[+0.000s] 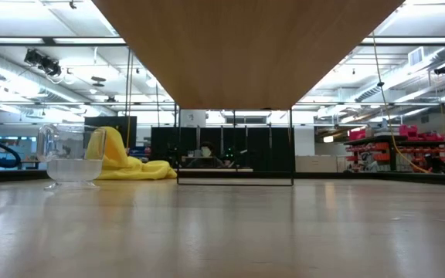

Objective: Stack small to large cups/mugs on shelf
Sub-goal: Put the red cup on the shelf

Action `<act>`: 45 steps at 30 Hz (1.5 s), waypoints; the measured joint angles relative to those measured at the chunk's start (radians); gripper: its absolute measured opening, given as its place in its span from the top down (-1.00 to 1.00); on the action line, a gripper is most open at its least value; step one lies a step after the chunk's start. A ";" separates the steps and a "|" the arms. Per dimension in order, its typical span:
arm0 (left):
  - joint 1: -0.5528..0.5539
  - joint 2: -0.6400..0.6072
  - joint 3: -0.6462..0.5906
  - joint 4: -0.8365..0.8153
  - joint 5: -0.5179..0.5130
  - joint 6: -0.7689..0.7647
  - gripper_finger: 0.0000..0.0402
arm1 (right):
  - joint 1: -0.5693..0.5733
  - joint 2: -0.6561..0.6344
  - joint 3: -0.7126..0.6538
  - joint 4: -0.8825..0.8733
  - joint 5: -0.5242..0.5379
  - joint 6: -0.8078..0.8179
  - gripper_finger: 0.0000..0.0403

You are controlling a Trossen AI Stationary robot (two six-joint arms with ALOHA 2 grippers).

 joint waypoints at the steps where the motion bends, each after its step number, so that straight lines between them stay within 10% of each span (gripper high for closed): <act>1: -0.008 0.010 0.000 0.047 0.003 0.017 0.47 | -0.001 -0.008 0.000 0.002 0.007 0.007 0.75; 7: -0.050 0.023 0.000 0.097 -0.008 0.076 0.47 | 0.002 -0.102 0.000 -0.087 0.071 0.202 0.76; 17: -0.097 0.023 0.000 0.092 -0.025 0.201 0.47 | 0.404 -0.273 -0.189 -0.211 0.797 0.983 0.93; 25: -0.111 0.023 0.000 0.099 -0.069 0.203 0.47 | 0.551 -0.266 -0.637 -0.086 0.850 1.499 0.98; 33: -0.103 0.041 0.000 0.107 -0.157 0.132 0.47 | 0.550 -0.266 -0.878 0.321 0.864 1.378 0.99; 45: -0.098 0.165 0.000 0.267 -0.181 0.090 0.47 | 0.460 -0.266 -0.897 0.512 0.818 1.089 1.00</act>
